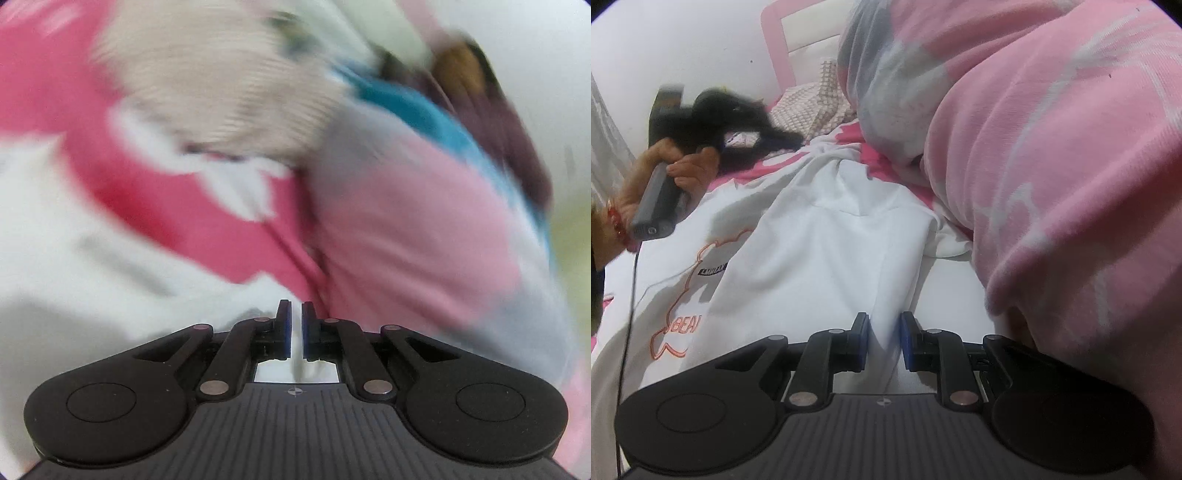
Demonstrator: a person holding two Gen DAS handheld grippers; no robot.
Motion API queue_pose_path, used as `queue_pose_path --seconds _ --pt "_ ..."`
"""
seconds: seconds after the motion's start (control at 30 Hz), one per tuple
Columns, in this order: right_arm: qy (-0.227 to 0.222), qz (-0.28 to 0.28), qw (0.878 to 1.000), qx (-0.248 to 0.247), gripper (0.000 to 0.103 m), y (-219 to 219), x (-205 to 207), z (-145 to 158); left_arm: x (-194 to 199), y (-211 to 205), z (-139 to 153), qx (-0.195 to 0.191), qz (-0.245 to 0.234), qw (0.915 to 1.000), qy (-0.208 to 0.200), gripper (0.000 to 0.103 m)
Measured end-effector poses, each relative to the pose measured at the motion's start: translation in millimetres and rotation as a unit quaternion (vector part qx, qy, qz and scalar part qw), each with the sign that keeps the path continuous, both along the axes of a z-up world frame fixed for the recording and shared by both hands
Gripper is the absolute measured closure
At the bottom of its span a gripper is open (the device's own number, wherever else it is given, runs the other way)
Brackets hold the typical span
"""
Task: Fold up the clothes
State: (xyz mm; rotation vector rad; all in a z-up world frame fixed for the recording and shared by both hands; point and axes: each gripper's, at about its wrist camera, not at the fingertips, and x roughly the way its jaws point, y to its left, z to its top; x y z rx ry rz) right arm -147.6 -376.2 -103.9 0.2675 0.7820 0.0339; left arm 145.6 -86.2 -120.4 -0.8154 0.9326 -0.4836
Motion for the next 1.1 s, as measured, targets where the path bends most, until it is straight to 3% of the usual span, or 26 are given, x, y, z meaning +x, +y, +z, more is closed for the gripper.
queue_pose_path --seconds 0.1,0.17,0.23,0.3,0.37,0.43,0.5,0.57,0.6,0.63,0.7,0.8,1.1 --pt "-0.005 0.000 1.000 0.005 0.082 0.3 0.9 6.4 -7.9 13.0 -14.6 -0.026 0.002 0.9993 0.026 0.098" --pt "-0.019 0.005 1.000 0.020 0.082 -0.2 3.8 18.8 -20.2 9.4 -7.6 -0.012 -0.030 0.9995 0.007 0.094" --pt "-0.027 0.011 0.999 0.043 0.082 -1.0 15.2 32.8 -33.1 -0.4 4.4 0.017 -0.083 0.9962 -0.020 0.078" --pt "-0.034 0.022 0.998 0.049 0.082 2.3 34.1 45.6 -43.1 -14.1 13.0 0.046 -0.133 0.9890 -0.047 0.076" --pt "-0.051 0.028 0.997 0.043 0.082 7.4 53.8 60.3 -57.8 -32.0 20.4 0.088 -0.179 0.9764 -0.083 0.071" --pt "-0.057 0.019 0.997 0.053 0.081 7.8 75.2 73.3 -67.2 -45.9 22.0 0.126 -0.193 0.9673 -0.105 0.063" --pt "-0.054 0.004 0.996 0.070 0.079 5.4 97.7 84.6 -72.8 -57.8 21.1 0.164 -0.193 0.9594 -0.123 0.063" --pt "-0.040 -0.009 0.996 0.078 0.079 1.8 118.0 92.4 -73.3 -60.0 15.1 0.187 -0.179 0.9568 -0.133 0.065" --pt "-0.031 -0.015 0.996 0.082 0.077 1.8 127.1 94.5 -73.1 -59.6 11.6 0.191 -0.173 0.9567 -0.136 0.070" --pt "-0.018 -0.016 0.996 0.087 0.077 3.0 135.9 94.3 -74.2 -57.7 8.8 0.190 -0.170 0.9568 -0.140 0.085" --pt "0.006 -0.019 0.995 0.097 0.077 5.6 153.4 93.9 -78.7 -51.9 7.7 0.188 -0.168 0.9554 -0.153 0.095" --pt "0.043 -0.023 0.992 0.112 0.077 9.4 179.7 93.4 -89.8 -38.3 9.6 0.156 -0.155 0.9622 -0.160 0.096" --pt "0.137 -0.035 0.987 0.077 0.064 33.0 244.3 51.1 -106.9 -8.0 -8.0 0.141 -0.148 0.9698 -0.133 0.096"
